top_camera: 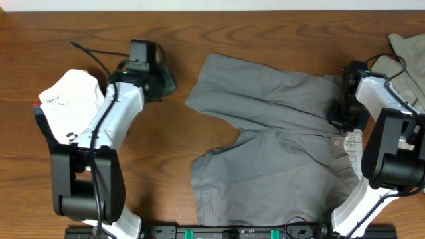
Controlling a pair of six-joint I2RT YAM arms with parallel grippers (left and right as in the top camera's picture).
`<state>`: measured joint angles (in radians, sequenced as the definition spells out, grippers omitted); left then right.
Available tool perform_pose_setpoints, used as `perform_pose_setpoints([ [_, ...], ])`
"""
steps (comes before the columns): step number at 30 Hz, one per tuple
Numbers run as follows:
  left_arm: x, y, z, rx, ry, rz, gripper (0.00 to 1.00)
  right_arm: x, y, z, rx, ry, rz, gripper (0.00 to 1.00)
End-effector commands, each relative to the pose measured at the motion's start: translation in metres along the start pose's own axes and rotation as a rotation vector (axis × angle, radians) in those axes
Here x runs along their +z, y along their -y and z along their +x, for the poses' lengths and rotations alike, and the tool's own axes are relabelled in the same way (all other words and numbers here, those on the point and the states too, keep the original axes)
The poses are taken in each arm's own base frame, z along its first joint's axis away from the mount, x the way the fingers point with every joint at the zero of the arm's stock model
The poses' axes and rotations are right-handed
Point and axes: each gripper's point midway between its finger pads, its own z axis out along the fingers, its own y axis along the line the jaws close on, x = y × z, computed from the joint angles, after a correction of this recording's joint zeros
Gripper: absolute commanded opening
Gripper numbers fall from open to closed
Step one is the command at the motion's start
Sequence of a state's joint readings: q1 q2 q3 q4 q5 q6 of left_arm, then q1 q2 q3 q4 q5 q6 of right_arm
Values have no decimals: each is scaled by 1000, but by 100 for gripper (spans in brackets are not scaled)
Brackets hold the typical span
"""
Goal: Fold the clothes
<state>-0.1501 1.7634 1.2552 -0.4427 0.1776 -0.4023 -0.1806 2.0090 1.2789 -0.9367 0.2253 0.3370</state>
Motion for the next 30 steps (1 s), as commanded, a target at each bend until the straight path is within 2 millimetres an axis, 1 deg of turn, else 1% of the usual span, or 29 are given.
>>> perform_pose_setpoints([
  [1, 7, 24, 7, 173, 7, 32, 6, 42, -7, 37, -18, -165, -17, 9],
  [4, 17, 38, 12, 230, 7, 52, 6, 42, -13, 37, -39, -164, -50, 9],
  [9, 45, 48, 24, 274, -14, 64, 7, 43, -21, 28, -37, -131, -88, 9],
  [12, 65, 48, 34, 284, -38, 61, 6, 43, -31, 17, -27, -88, -135, 9],
  [15, 80, 49, 40, 292, -48, 61, 6, 42, -40, 1, -16, -27, -180, 9],
  [17, 88, 49, 40, 294, -43, 66, 6, 41, -47, -12, -9, 24, -212, 8],
  [20, 93, 52, 36, 296, -20, 77, 6, 37, -56, -32, 1, 104, -253, 10],
  [23, 93, 56, 30, 299, 9, 90, 6, 33, -62, -53, 12, 192, -281, 11],
  [26, 93, 58, 27, 300, 23, 96, 6, 25, -71, -73, 9, 278, -328, 12],
  [27, 93, 58, 27, 299, 21, 96, 6, 21, -76, -80, -2, 307, -359, 12],
  [29, 92, 57, 29, 298, 11, 91, 6, 11, -88, -91, -33, 361, -423, 17],
  [30, 91, 55, 32, 297, -1, 85, 6, 6, -94, -97, -54, 389, -453, 22],
])
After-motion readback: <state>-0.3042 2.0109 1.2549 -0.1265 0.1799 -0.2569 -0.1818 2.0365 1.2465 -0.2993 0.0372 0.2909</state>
